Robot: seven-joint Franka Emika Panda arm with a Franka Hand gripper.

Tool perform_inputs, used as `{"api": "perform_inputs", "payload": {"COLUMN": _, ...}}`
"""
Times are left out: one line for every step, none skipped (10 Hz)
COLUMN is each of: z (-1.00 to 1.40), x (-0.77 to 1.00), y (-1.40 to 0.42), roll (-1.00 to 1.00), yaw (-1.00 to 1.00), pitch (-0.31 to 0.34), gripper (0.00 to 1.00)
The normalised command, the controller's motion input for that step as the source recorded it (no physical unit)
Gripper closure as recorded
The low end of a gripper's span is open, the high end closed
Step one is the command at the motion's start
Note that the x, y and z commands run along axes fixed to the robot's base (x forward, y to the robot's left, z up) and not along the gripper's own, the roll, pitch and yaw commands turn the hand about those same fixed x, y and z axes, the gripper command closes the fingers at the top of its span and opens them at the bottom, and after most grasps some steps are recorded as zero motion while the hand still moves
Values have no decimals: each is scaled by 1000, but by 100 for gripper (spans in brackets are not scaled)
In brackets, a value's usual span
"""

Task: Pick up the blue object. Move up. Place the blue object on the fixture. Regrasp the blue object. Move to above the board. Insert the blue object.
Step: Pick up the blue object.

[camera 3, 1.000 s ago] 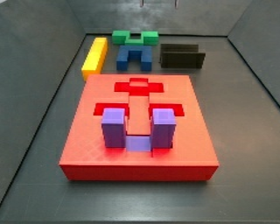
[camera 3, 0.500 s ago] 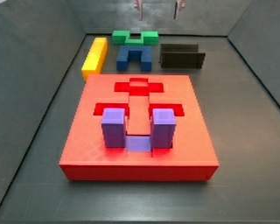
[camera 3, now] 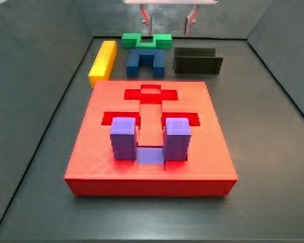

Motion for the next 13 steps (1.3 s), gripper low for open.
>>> {"api": "perform_inputs", "payload": {"z": -269, "x": -197, "y": 0, "roll": 27, "yaw": 0, "pitch": -143, "gripper": 0}}
{"api": "perform_inputs", "payload": {"z": -266, "x": -251, "y": 0, "roll": 37, "yaw": 0, "pitch": -147, "gripper": 0}}
{"api": "perform_inputs", "payload": {"z": -231, "x": -217, "y": 0, "roll": 3, "yaw": 0, "pitch": -157, "gripper": 0}}
{"api": "perform_inputs", "payload": {"z": -234, "x": -169, "y": 0, "roll": 46, "yaw": 0, "pitch": -124, "gripper": 0}}
{"api": "perform_inputs", "payload": {"z": -237, "x": -157, "y": -26, "roll": 69, "yaw": 0, "pitch": -116, "gripper": 0}}
{"api": "perform_inputs", "payload": {"z": -251, "x": -146, "y": -29, "roll": 81, "yaw": 0, "pitch": -107, "gripper": 0}}
{"api": "perform_inputs", "payload": {"z": -257, "x": -123, "y": -37, "roll": 107, "yaw": 0, "pitch": -89, "gripper": 0}}
{"api": "perform_inputs", "payload": {"z": -237, "x": -117, "y": -31, "roll": 97, "yaw": 0, "pitch": -91, "gripper": 0}}
{"api": "perform_inputs", "payload": {"z": -149, "x": 0, "y": -34, "roll": 47, "yaw": 0, "pitch": -76, "gripper": 0}}
{"api": "perform_inputs", "payload": {"z": -86, "x": 0, "y": -17, "roll": 29, "yaw": 0, "pitch": -17, "gripper": 0}}
{"api": "perform_inputs", "payload": {"z": -69, "x": 14, "y": 0, "roll": 44, "yaw": 0, "pitch": 0, "gripper": 0}}
{"api": "perform_inputs", "payload": {"z": -86, "x": 3, "y": -9, "roll": 71, "yaw": 0, "pitch": 0, "gripper": 0}}
{"api": "perform_inputs", "payload": {"z": -94, "x": 23, "y": -17, "roll": 81, "yaw": 0, "pitch": 0, "gripper": 0}}
